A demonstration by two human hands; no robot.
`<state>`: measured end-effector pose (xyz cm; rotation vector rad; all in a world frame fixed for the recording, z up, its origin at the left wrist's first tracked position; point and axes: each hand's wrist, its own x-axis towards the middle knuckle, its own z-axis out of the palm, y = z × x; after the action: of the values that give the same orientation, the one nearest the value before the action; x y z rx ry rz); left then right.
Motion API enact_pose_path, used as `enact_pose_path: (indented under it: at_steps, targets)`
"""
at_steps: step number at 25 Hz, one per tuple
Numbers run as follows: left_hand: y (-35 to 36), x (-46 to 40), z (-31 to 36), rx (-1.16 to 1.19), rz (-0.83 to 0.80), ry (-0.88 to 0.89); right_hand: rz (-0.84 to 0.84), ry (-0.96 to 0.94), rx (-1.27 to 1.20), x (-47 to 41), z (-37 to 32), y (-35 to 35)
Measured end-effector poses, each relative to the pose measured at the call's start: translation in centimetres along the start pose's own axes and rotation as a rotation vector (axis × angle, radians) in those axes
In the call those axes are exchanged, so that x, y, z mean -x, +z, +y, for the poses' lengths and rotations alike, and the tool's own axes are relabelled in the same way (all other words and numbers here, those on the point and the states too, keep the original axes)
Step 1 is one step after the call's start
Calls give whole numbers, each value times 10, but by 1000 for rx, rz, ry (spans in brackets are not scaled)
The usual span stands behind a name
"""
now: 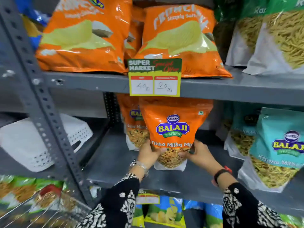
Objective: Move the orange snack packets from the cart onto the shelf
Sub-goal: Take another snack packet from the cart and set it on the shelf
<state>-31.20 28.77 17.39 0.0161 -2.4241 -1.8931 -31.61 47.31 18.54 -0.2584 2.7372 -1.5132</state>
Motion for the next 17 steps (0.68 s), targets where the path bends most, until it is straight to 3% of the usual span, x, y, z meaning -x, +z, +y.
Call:
enact_pose_path:
  at_steps: [7, 14, 17]
  targets:
    - [65, -83, -9, -28, -60, -27, 113, 129, -30, -61, 55, -29]
    - [79, -95, -21, -55, -32, 22, 176, 223, -144, -73, 83, -19]
    - [74, -79, -23, -51, 9, 87, 357, 190, -204, -52, 76, -2]
